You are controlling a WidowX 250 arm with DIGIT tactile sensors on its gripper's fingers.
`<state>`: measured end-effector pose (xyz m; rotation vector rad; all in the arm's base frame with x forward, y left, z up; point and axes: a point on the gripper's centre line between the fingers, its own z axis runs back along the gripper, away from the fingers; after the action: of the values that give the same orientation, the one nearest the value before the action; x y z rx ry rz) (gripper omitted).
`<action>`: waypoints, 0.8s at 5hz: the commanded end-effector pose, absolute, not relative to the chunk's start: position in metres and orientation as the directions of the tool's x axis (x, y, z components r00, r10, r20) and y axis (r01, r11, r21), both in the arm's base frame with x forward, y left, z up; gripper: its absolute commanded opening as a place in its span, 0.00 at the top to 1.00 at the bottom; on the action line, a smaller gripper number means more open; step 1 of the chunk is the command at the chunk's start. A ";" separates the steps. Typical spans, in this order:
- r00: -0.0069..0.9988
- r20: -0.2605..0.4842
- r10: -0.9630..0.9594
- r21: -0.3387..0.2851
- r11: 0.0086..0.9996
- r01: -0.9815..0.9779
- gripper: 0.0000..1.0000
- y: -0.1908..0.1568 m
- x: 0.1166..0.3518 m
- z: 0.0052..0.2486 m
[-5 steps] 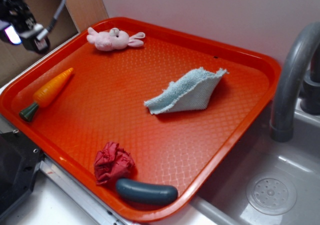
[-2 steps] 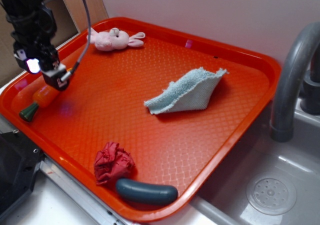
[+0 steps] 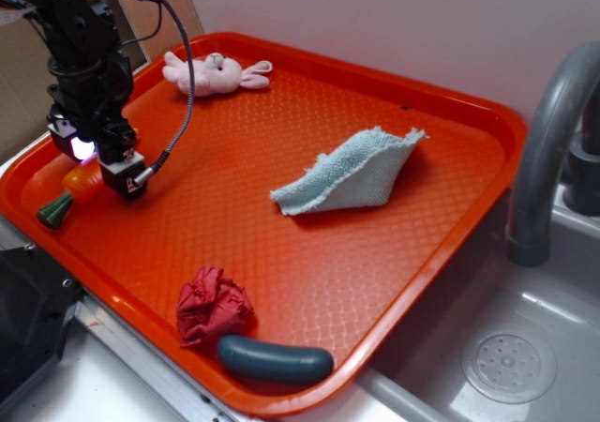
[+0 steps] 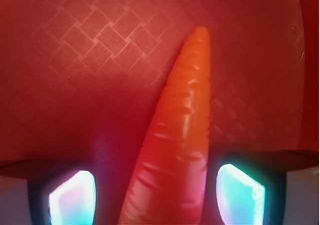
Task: Grab the carrot.
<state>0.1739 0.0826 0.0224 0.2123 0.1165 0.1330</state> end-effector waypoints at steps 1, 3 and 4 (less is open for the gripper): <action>0.982 -0.098 0.162 0.243 0.961 -0.134 1.00 0.082 0.168 0.011; 0.984 -0.094 0.149 0.248 0.961 -0.122 1.00 0.079 0.162 0.007; 0.987 -0.080 0.138 0.236 0.965 -0.115 1.00 0.080 0.163 0.013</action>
<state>0.1704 0.0765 0.0160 0.2328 0.0884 0.1362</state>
